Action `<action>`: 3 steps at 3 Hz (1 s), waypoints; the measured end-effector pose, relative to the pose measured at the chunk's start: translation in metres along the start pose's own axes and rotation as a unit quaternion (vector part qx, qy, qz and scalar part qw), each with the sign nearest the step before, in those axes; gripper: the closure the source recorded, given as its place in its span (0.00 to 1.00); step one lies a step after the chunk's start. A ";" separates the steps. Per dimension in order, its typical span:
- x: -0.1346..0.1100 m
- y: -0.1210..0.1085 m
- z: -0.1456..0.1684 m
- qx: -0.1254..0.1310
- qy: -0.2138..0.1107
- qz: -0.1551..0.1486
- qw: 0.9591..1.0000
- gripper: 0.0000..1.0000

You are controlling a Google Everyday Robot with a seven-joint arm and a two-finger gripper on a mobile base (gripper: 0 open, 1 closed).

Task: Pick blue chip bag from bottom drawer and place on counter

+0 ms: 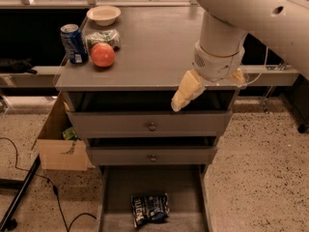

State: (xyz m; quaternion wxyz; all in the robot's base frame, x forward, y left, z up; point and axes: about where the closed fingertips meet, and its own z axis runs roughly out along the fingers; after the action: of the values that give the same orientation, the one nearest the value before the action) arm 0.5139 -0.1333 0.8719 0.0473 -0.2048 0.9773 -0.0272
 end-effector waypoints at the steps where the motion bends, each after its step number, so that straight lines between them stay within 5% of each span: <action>1: -0.018 0.006 0.000 -0.007 -0.014 -0.011 1.000 0.00; 2: -0.030 0.022 0.028 -0.042 -0.004 -0.034 0.998 0.00; 3: -0.009 0.044 0.056 -0.079 0.012 -0.042 0.996 0.00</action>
Offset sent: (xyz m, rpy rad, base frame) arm 0.0194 0.0522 -0.0700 0.1365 0.1440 0.1466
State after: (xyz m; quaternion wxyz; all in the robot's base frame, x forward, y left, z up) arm 0.5098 -0.0911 0.8137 0.0179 -0.2482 0.9674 0.0461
